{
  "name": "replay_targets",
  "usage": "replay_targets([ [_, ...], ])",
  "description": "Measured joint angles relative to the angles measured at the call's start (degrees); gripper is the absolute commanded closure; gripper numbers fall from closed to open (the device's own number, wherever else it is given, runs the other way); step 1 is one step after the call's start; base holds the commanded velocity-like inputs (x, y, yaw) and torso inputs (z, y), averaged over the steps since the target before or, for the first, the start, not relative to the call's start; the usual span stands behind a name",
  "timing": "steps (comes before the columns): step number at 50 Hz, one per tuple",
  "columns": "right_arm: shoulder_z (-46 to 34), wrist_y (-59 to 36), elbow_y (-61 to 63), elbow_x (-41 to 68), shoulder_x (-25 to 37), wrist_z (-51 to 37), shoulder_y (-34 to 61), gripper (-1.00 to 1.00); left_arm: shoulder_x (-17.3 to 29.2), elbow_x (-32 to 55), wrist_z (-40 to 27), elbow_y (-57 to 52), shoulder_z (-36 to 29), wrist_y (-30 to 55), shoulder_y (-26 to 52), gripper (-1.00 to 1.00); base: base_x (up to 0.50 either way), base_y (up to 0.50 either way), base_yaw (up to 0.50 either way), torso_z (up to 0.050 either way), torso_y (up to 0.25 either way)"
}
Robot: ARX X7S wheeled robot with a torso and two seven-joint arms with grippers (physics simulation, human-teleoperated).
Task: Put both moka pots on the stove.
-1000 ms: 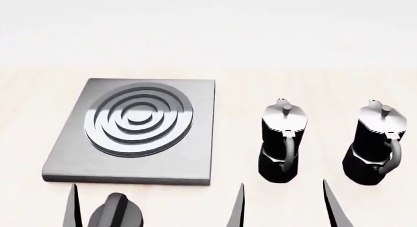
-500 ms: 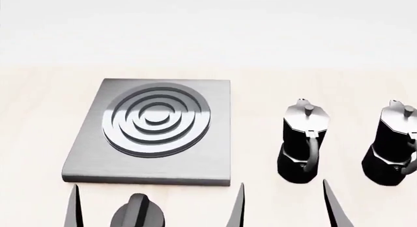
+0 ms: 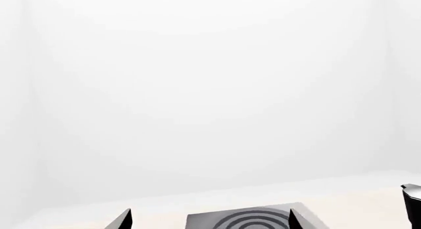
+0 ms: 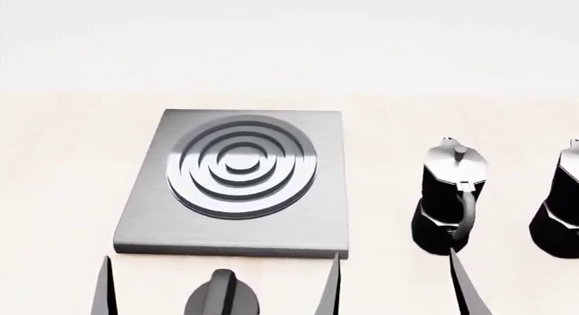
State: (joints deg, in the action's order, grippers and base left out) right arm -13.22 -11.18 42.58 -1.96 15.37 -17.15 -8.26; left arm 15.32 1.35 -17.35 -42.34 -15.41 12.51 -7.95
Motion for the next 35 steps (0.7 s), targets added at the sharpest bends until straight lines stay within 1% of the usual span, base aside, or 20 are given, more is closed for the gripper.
replay_targets([
  [27, -0.7, -0.1, -0.2, 0.5, 0.9, -1.2, 0.3, -1.0, 1.0, 0.6, -1.1, 0.1, -0.8, -0.1, 0.3, -1.0, 0.0, 0.11, 0.0, 0.0, 0.0],
  [35, -1.0, -0.4, 0.1, 0.7, 1.2, -1.4, 0.3, -1.0, 1.2, 0.7, -1.4, 0.0, -1.1, 0.0, 0.4, -1.0, 0.0, 0.0, 0.0, 0.0, 0.0],
])
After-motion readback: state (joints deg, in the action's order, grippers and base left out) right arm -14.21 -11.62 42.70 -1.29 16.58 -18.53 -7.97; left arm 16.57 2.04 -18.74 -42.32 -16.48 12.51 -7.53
